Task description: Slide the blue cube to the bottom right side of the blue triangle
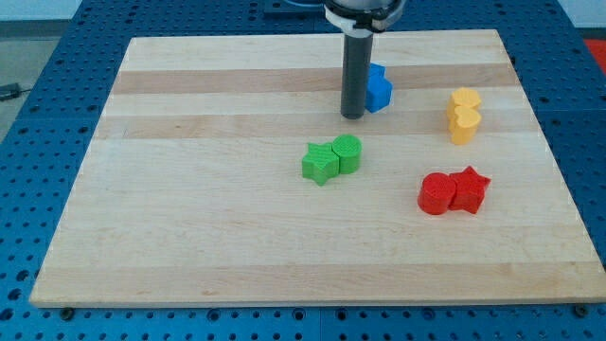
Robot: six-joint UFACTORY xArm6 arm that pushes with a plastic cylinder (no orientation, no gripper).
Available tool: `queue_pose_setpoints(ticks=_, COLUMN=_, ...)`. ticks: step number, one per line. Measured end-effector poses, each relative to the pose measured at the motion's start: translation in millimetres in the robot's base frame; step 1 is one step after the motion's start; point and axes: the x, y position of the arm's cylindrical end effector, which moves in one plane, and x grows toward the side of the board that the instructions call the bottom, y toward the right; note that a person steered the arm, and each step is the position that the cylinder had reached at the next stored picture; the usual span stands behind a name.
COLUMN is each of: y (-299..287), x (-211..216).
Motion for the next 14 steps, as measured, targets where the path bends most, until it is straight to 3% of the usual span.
queue_pose_setpoints(ticks=2, y=33.0, x=-0.1)
queue_pose_setpoints(ticks=7, y=17.7, x=-14.6)
queue_pose_setpoints(ticks=10, y=26.8, x=33.9)
queue_pose_setpoints(ticks=14, y=155.3, x=65.7)
